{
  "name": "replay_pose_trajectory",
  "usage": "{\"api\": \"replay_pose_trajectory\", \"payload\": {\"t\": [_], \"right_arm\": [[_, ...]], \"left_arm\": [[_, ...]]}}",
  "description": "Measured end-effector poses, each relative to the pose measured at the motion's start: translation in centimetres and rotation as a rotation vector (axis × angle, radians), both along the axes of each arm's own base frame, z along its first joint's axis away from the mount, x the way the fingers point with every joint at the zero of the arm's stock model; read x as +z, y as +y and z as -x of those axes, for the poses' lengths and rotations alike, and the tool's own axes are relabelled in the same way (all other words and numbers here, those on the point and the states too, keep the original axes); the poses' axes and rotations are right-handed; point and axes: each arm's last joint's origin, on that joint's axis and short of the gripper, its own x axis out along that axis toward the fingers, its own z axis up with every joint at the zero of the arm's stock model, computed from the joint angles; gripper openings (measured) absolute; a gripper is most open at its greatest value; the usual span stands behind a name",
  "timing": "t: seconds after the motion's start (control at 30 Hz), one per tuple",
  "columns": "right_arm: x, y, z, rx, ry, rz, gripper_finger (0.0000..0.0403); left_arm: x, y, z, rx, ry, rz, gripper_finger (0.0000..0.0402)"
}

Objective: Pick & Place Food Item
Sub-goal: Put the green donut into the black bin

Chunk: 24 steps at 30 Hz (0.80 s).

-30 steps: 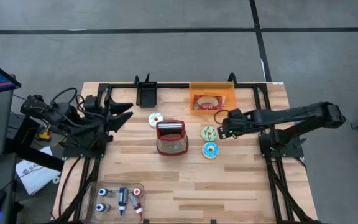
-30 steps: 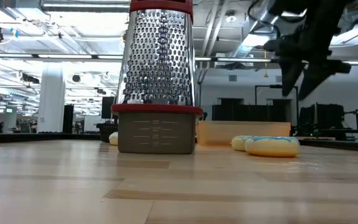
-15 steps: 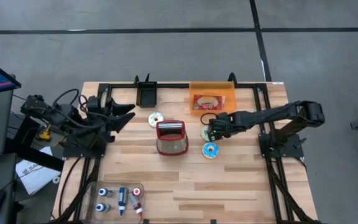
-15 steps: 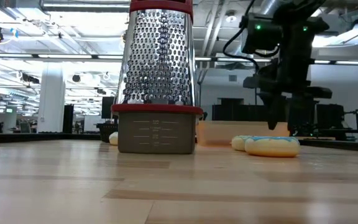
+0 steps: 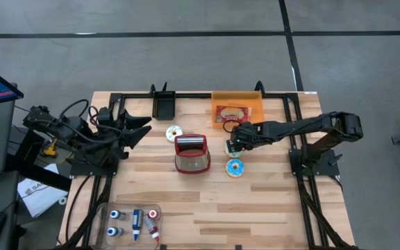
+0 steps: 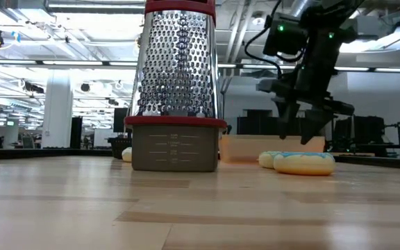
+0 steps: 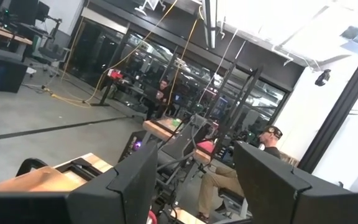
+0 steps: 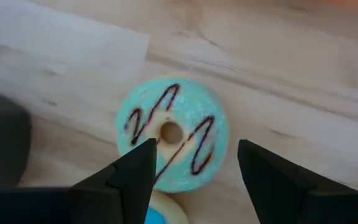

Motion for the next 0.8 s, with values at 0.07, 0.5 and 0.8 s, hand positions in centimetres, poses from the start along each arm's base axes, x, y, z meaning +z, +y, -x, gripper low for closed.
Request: {"api": "replay_pose_trajectory", "payload": {"t": [0.07,0.5,0.8], "right_arm": [[-0.6,-0.2,0.4,-0.020,-0.004,-0.032,0.0218],[-3.2,-0.2,2.9,-0.146,-0.174,-0.106,0.0217],[-3.7,-0.7,2.6,-0.151,-0.188,-0.100,0.0216]], "left_arm": [[0.0,0.0,0.0,0.000,-0.003,0.001,0.0208],[0.2,0.0,0.0,-0.009,-0.019,0.006,0.0208],[0.3,0.0,0.1,-0.008,-0.028,0.011,0.0208]]}}
